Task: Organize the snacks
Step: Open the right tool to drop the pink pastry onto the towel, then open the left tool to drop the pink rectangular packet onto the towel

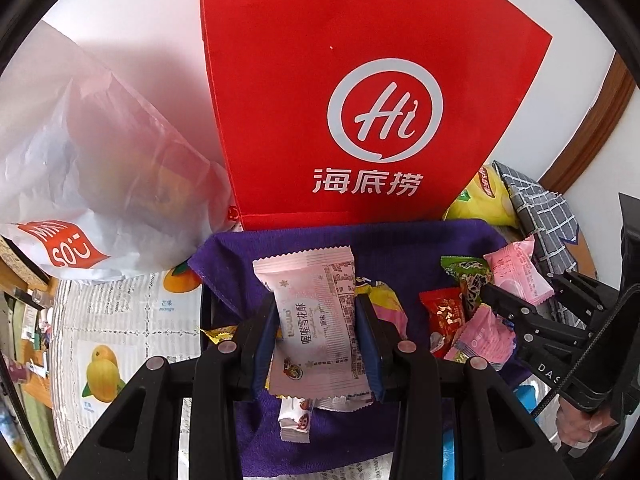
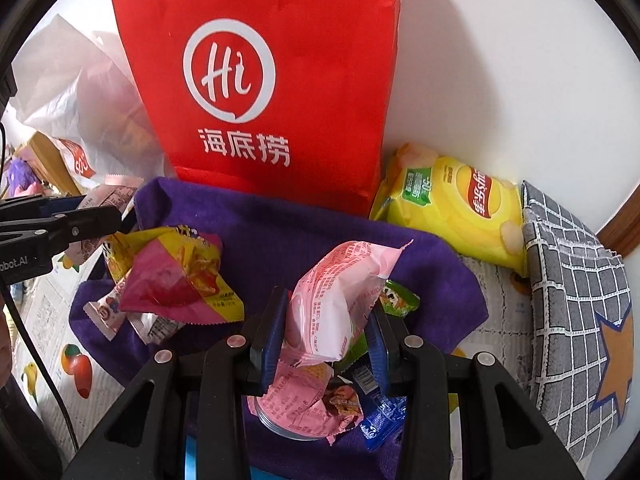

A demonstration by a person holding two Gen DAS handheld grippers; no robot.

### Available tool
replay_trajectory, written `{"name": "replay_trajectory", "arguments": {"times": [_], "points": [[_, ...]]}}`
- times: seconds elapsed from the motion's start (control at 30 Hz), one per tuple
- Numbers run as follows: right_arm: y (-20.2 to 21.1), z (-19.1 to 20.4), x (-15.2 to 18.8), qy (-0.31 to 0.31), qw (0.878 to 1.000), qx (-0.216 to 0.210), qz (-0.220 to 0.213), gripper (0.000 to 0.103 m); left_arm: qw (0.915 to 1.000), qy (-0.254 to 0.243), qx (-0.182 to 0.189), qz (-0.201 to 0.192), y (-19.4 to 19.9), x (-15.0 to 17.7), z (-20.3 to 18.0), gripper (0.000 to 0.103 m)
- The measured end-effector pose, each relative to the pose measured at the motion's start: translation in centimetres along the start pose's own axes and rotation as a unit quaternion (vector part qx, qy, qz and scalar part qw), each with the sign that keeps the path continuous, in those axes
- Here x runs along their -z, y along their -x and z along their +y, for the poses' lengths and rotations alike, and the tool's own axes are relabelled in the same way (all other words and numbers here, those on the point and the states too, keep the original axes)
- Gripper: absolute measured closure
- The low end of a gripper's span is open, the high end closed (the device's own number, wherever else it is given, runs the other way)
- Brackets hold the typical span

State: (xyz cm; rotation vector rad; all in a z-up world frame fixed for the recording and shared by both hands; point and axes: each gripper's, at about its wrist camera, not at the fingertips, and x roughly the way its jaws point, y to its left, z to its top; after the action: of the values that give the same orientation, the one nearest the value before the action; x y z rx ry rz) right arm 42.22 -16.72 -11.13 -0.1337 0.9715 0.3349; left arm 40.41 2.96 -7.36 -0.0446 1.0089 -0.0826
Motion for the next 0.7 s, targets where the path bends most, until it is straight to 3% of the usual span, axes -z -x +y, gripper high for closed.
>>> {"name": "replay_trajectory", "arguments": {"times": [0.47, 0.7], "points": [[-0.1, 1.0, 0.2, 0.018, 1.0, -0.017, 0.008, 0.065, 0.9992, -0.002, -0.031, 0.025, -1.3, 0.1, 0.3, 0.067], [-0.3, 1.6, 0.4, 0.026, 0.999, -0.016, 0.013, 0.071, 0.999, -0.009, -0.035, 0.028, -1.6, 0.3, 0.0, 0.067]]}}
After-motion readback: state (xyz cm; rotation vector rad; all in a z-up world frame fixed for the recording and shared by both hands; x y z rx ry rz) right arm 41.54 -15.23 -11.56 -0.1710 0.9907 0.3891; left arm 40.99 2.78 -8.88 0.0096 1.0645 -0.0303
